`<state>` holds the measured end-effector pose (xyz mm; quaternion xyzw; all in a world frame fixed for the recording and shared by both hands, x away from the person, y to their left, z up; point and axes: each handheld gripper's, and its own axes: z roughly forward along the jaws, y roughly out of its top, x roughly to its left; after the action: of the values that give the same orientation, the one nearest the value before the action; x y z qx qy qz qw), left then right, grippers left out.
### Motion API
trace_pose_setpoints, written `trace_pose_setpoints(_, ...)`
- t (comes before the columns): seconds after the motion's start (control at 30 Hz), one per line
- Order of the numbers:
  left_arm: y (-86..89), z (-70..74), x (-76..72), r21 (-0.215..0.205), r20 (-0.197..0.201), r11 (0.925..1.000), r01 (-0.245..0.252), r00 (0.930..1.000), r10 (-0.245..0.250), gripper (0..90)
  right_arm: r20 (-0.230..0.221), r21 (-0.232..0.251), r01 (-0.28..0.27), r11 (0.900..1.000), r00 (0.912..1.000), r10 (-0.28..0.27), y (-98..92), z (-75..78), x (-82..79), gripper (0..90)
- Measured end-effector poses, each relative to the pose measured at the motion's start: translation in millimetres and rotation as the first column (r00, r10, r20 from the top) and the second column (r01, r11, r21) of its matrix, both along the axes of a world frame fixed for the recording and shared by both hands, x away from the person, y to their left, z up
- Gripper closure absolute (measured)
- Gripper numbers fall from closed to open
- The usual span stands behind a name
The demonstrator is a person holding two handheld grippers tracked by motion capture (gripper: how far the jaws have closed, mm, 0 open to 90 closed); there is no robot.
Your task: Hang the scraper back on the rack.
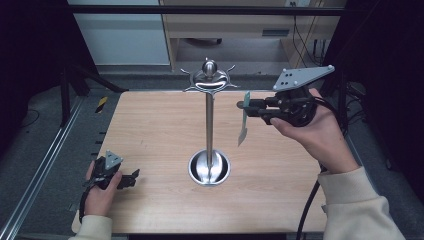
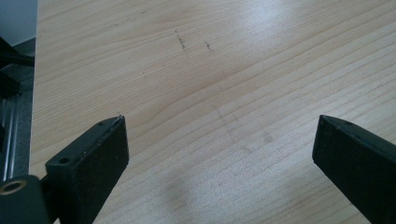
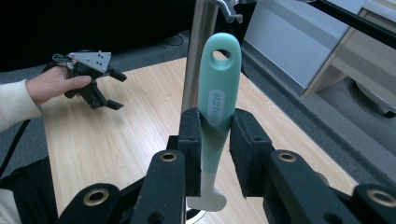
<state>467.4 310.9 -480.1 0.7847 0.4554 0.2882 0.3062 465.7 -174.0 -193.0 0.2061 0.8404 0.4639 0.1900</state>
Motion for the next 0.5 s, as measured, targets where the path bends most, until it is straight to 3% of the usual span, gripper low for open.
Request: trace_pose_setpoints(0.5, -0.7, -0.2, 0.3, 0.001, -0.001, 1.0, 0.003, 1.0, -0.003, 3.5, -0.012, -0.011, -0.009, 1.0, 0.9999, 0.009, 3.7, 7.3, 6.9, 74.9)
